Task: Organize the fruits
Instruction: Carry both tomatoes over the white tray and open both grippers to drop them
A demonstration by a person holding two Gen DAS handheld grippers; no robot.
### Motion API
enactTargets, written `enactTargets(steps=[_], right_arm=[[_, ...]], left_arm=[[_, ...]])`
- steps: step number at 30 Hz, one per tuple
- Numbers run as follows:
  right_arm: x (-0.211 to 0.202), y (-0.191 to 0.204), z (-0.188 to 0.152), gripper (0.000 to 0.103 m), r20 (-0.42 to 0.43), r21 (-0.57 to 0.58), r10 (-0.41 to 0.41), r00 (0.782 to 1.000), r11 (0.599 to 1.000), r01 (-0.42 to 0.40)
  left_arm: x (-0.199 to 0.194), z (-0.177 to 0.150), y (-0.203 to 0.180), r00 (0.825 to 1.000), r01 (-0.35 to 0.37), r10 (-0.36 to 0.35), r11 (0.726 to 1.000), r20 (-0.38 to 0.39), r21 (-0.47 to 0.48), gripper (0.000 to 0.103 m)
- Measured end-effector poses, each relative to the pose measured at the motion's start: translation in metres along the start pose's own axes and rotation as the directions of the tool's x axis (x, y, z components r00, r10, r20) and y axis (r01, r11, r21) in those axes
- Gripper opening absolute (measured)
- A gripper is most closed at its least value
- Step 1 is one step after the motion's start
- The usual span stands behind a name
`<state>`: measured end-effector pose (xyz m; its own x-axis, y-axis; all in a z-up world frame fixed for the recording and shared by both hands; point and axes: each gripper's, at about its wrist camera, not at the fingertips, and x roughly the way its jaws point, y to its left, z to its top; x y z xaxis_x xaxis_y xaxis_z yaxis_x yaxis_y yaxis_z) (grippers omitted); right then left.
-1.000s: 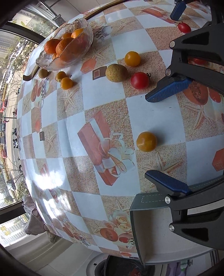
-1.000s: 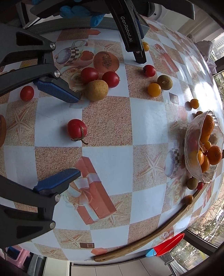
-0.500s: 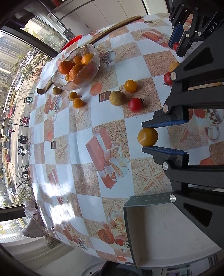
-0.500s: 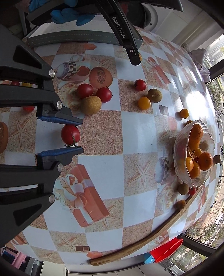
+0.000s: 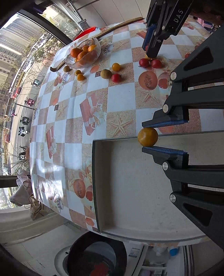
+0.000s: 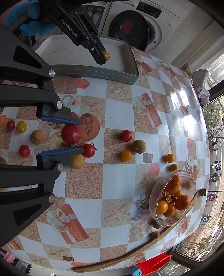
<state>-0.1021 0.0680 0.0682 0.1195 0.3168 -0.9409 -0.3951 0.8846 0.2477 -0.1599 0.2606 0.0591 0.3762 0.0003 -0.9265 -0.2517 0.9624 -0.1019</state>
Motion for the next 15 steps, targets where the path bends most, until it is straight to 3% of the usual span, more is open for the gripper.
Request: enactTargets(steps=[8, 15], right_arm=[[0.025, 0.086, 0.021, 0.028, -0.022, -0.124, 0.070, 0.997, 0.990, -0.072], [0.065, 0.151, 0.039, 0.028, -0.066, -0.230, 0.080, 0.995, 0.969, -0.093]], left_arm=[[0.001, -0.023, 0.071, 0.993, -0.119, 0.116, 0.989, -0.030, -0.086, 0.023], [0.011, -0.036, 0.111, 0.986, -0.165, 0.158, 0.976, -0.060, -0.139, 0.023]])
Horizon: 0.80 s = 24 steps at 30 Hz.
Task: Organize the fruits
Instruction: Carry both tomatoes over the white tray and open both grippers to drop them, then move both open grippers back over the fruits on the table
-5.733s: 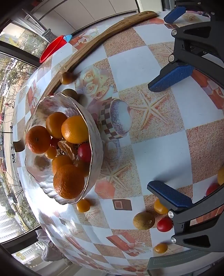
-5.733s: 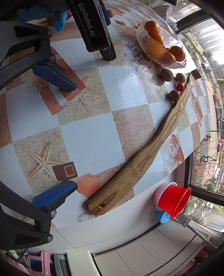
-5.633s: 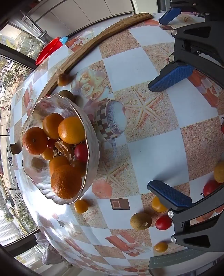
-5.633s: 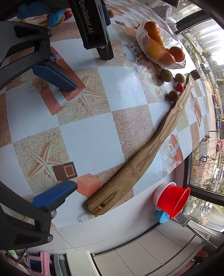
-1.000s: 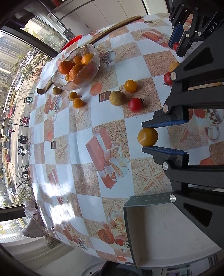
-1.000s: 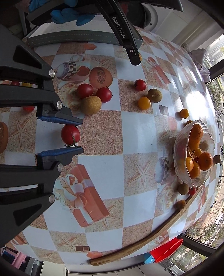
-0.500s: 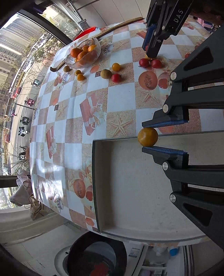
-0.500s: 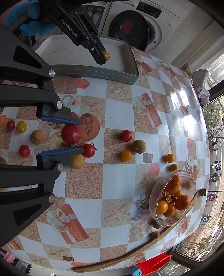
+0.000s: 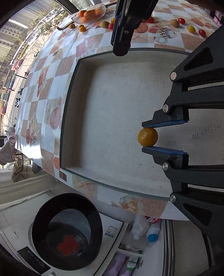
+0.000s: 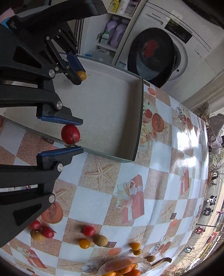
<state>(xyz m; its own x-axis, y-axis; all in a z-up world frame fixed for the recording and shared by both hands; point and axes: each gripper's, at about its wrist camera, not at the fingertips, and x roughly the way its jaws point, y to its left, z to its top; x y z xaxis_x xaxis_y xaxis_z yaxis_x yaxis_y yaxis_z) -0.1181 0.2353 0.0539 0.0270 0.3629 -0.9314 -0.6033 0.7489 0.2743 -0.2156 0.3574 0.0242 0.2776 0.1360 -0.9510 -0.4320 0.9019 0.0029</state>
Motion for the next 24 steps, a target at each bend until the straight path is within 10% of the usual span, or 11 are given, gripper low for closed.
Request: enactTargets(steps=[10, 12, 14, 21, 24], right_arm=[[0.048, 0.014, 0.031, 0.029, -0.052, -0.028, -0.066, 0.996, 0.998, 0.064], [0.053, 0.014, 0.032, 0.030, -0.064, -0.029, -0.077, 0.995, 0.997, 0.075], [0.058, 0.014, 0.031, 0.031, -0.079, -0.028, -0.080, 0.994, 0.997, 0.078], [0.044, 0.020, 0.033, 0.077, -0.046, -0.020, -0.012, 0.999, 1.000, 0.011], [0.019, 0.014, 0.028, 0.080, 0.001, 0.011, 0.021, 1.000, 1.000, -0.021]], left_arm=[[0.018, 0.005, 0.006, 0.999, -0.038, 0.038, 0.999, -0.011, 0.016, 0.029], [0.017, 0.003, 0.008, 0.998, -0.056, 0.056, 0.998, 0.000, 0.014, 0.068], [0.013, 0.000, 0.009, 0.997, -0.071, 0.071, 0.997, 0.030, 0.007, 0.085], [0.012, -0.005, 0.011, 0.997, -0.077, 0.077, 0.997, 0.004, 0.022, 0.085], [0.005, -0.008, 0.007, 0.998, -0.069, 0.069, 0.997, 0.007, 0.033, 0.085]])
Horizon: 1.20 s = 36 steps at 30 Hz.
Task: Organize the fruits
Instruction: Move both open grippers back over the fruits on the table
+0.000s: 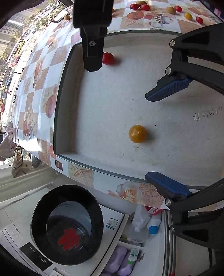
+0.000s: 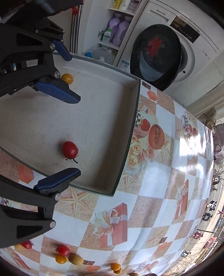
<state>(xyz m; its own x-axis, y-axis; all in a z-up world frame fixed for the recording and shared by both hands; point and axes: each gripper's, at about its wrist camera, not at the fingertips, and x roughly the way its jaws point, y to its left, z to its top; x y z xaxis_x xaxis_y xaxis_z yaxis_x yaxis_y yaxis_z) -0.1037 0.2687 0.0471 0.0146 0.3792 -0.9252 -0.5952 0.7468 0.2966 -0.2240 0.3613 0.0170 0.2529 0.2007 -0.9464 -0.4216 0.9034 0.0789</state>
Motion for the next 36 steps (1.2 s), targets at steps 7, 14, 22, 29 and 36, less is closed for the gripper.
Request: enactTargets(steps=[7, 14, 22, 29, 36], right_arm=[[-0.054, -0.050, -0.040, 0.080, 0.055, 0.120, -0.041, 0.998, 0.992, 0.034], [-0.092, -0.127, -0.121, 0.080, -0.007, 0.262, -0.149, 0.989, 0.954, 0.145], [-0.098, -0.172, -0.193, 0.080, -0.114, 0.331, -0.183, 0.976, 0.920, 0.211], [-0.079, -0.175, -0.204, 0.077, -0.140, 0.331, -0.142, 0.980, 0.926, 0.182], [-0.069, -0.174, -0.203, 0.062, -0.130, 0.298, -0.125, 0.984, 0.941, 0.159]], left_arm=[[-0.029, -0.006, -0.034, 0.999, 0.037, -0.039, 0.997, 0.031, 0.073, 0.085], [-0.062, -0.024, -0.094, 0.992, 0.107, -0.120, 0.970, 0.046, 0.217, 0.085], [-0.075, -0.060, -0.160, 0.977, 0.209, -0.211, 0.915, -0.033, 0.344, 0.085], [-0.063, -0.088, -0.191, 0.963, 0.270, -0.244, 0.878, -0.115, 0.396, 0.085], [-0.056, -0.065, -0.188, 0.961, 0.277, -0.260, 0.901, -0.097, 0.334, 0.085]])
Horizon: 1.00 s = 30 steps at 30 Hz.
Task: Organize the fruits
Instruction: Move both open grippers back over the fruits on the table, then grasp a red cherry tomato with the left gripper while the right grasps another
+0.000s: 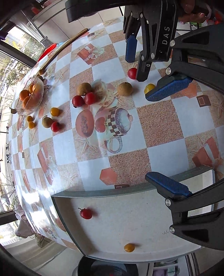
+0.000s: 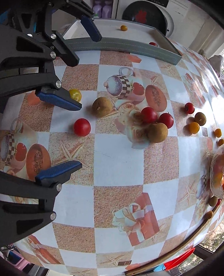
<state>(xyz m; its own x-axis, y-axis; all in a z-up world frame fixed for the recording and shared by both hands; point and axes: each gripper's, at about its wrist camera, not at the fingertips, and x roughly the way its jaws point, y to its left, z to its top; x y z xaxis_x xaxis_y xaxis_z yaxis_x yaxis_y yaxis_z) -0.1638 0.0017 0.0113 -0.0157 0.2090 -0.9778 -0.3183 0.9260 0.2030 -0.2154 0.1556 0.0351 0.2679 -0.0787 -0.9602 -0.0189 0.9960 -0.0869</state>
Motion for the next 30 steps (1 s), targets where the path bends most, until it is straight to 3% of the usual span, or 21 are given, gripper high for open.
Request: enactTargets(steps=[10, 13, 15, 21, 26, 30], right_arm=[[0.000, 0.016, -0.004, 0.057, 0.043, -0.064, -0.058, 0.997, 0.996, 0.060], [0.001, 0.024, -0.008, 0.043, 0.069, -0.100, -0.102, 0.992, 0.989, 0.109], [0.001, 0.026, -0.010, 0.029, 0.072, -0.104, -0.080, 0.994, 0.991, 0.088], [-0.001, 0.027, -0.017, 0.024, 0.075, -0.087, -0.062, 0.995, 0.994, 0.069], [-0.003, 0.016, -0.021, 0.024, 0.078, -0.072, -0.037, 0.996, 0.996, 0.043], [-0.006, 0.008, -0.020, 0.024, 0.081, -0.063, -0.022, 0.996, 0.998, 0.027]], left_arm=[[0.022, 0.046, 0.000, 1.000, 0.010, -0.010, 1.000, 0.012, -0.013, 0.085], [0.030, 0.058, -0.009, 1.000, 0.026, -0.026, 1.000, 0.017, 0.008, 0.085], [0.036, 0.065, -0.016, 0.999, 0.039, -0.040, 0.999, 0.019, 0.024, 0.085], [0.054, 0.079, -0.032, 0.998, 0.066, -0.067, 0.996, 0.018, 0.058, 0.084], [0.060, 0.083, -0.042, 0.997, 0.076, -0.078, 0.993, 0.017, 0.088, 0.075], [0.061, 0.085, -0.052, 0.996, 0.081, -0.084, 0.989, 0.021, 0.120, 0.060]])
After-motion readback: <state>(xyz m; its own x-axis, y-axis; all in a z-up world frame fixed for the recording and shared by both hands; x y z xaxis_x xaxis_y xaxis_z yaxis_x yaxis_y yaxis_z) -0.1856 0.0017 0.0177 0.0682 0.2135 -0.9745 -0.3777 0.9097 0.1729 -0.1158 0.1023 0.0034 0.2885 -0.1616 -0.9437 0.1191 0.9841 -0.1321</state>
